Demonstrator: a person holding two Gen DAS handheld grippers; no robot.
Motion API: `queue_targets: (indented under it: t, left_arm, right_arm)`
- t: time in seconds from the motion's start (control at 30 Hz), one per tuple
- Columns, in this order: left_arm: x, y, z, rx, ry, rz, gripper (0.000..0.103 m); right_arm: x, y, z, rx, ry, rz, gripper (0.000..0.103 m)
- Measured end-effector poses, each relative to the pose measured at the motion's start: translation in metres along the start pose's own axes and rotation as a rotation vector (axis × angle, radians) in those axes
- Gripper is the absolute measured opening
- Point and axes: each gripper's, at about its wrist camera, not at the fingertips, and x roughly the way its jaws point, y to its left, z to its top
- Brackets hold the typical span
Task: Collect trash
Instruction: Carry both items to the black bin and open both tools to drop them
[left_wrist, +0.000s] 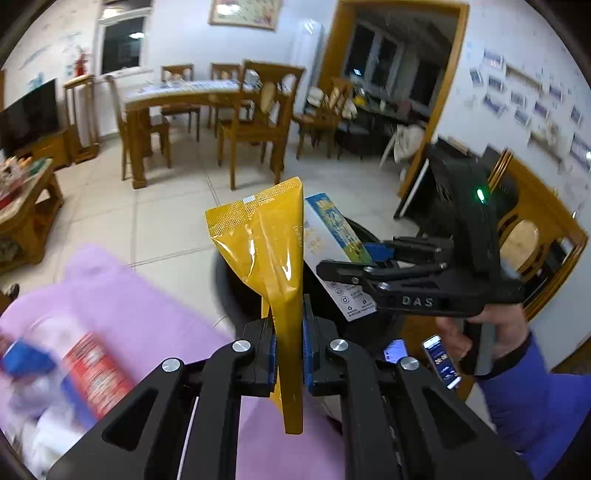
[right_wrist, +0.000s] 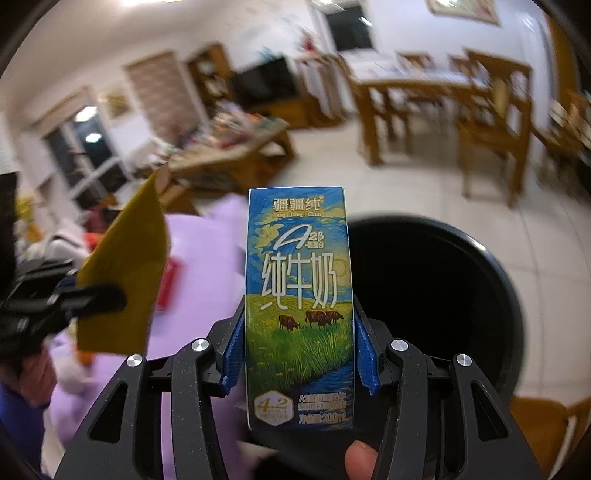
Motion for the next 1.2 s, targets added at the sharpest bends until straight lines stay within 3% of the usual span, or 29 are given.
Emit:
queue_targets:
  t: [0.2, 0.4, 0.63, 0.97, 1.1, 1.13, 1.2]
  left_arm:
    - [0.111, 0.002, 0.026, -0.036, 0.153, -0.009, 0.011]
    - [0.157, 0.02, 0.033, -0.087, 0.225, -0.001, 0.011]
    - [0.166, 0.026, 0.022, -0.093, 0.261, 0.02, 0.012]
    - [0.159, 0.022, 0.003, -0.102, 0.268, 0.016, 0.014]
    - [0.147, 0.02, 0.002, -0.106, 0.258, 0.009, 0.015]
    - [0.142, 0.019, 0.0, -0.11, 0.251, 0.007, 0.016]
    - [0.13, 0.019, 0.0, -0.119, 0.23, 0.009, 0.03]
  right_arm:
    - [0.034, -0.052, -0.002, 0.025, 0.116, -0.05, 0.05]
    - [0.049, -0.058, -0.007, 0.038, 0.153, -0.073, 0.05]
    - [0.062, -0.046, 0.004, 0.024, 0.175, -0.117, 0.051]
    - [0.064, -0.053, 0.003, 0.05, 0.185, -0.109, 0.052]
    - [0.06, -0.052, 0.001, 0.061, 0.169, -0.104, 0.062]
    - [0.057, -0.051, 0.001, 0.064, 0.16, -0.101, 0.062]
    - [0.05, -0.049, 0.003, 0.075, 0.131, -0.093, 0.068]
